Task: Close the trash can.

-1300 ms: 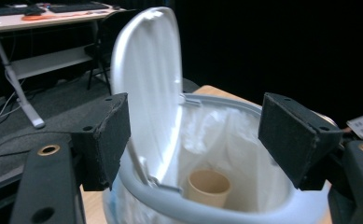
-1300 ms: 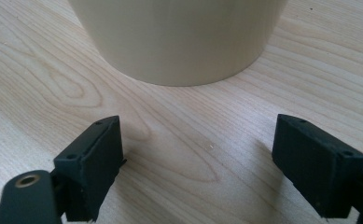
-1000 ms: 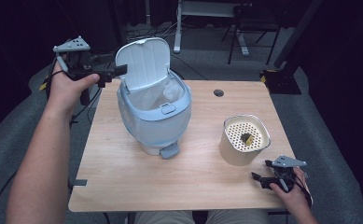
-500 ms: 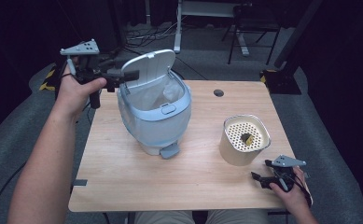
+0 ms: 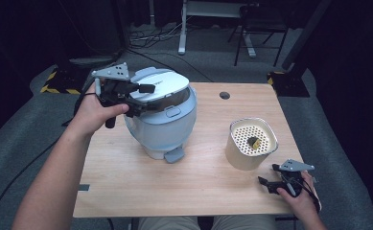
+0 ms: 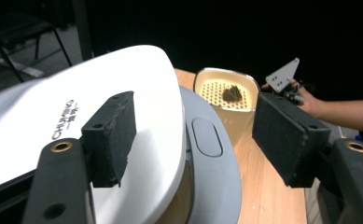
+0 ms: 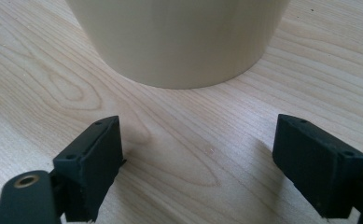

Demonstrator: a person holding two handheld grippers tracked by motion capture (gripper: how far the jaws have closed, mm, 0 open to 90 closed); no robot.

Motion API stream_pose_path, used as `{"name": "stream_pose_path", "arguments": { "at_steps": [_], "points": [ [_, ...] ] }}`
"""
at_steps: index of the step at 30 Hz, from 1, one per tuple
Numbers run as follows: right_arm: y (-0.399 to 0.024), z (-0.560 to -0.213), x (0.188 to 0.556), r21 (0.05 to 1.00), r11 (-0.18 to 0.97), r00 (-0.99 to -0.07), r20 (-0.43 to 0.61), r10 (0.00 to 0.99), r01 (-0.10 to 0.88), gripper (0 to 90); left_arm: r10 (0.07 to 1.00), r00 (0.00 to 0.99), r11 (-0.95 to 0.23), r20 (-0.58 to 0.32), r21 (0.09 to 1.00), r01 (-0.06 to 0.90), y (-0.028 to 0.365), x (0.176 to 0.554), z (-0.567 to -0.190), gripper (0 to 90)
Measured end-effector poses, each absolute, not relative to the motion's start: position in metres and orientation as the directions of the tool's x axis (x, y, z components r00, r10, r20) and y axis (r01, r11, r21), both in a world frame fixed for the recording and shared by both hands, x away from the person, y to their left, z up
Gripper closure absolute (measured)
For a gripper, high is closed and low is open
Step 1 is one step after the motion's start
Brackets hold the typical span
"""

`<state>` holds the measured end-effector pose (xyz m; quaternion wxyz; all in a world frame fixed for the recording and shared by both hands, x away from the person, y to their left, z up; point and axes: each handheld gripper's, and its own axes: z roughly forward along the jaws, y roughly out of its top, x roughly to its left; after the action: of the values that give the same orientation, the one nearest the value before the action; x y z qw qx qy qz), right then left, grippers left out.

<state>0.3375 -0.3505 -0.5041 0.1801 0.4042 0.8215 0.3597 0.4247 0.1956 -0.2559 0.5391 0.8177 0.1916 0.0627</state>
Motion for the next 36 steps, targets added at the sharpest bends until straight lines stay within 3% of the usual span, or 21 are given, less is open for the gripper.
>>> {"name": "stream_pose_path", "arguments": {
  "at_steps": [5, 11, 16, 25, 30, 36],
  "points": [
    [-0.350, -0.504, 0.338, 0.737, 0.414, -0.608, -0.005, 0.794, 0.535, 16.1, 0.383, 0.915, -0.362, -0.124, 0.891, 0.273, 0.191, 0.428, -0.264, 35.7],
    [-0.351, -0.504, 0.338, 0.737, 0.414, -0.608, -0.005, 0.794, 0.535, 16.1, 0.413, 0.898, -0.354, -0.151, 0.882, 0.311, 0.191, 0.436, -0.266, 51.9],
    [-0.350, -0.504, 0.338, 0.737, 0.414, -0.608, -0.005, 0.794, 0.535, 16.1, 0.472, 0.874, -0.347, -0.120, 0.885, 0.309, 0.189, 0.441, -0.268, 56.3],
    [-0.350, -0.504, 0.338, 0.737, 0.414, -0.608, -0.005, 0.794, 0.535, 16.1, 0.499, 0.863, -0.376, -0.085, 0.876, 0.303, 0.181, 0.441, -0.274, 55.4],
    [-0.350, -0.504, 0.338, 0.737, 0.415, -0.608, -0.005, 0.794, 0.534, 16.1, 0.523, 0.852, -0.418, 0.010, 0.874, 0.246, 0.175, 0.434, -0.275, 55.7],
    [-0.350, -0.504, 0.337, 0.737, 0.415, -0.608, -0.005, 0.794, 0.534, 16.1, 0.545, 0.838, -0.424, 0.034, 0.873, 0.240, 0.172, 0.430, -0.276, 55.9]
  ]
}}
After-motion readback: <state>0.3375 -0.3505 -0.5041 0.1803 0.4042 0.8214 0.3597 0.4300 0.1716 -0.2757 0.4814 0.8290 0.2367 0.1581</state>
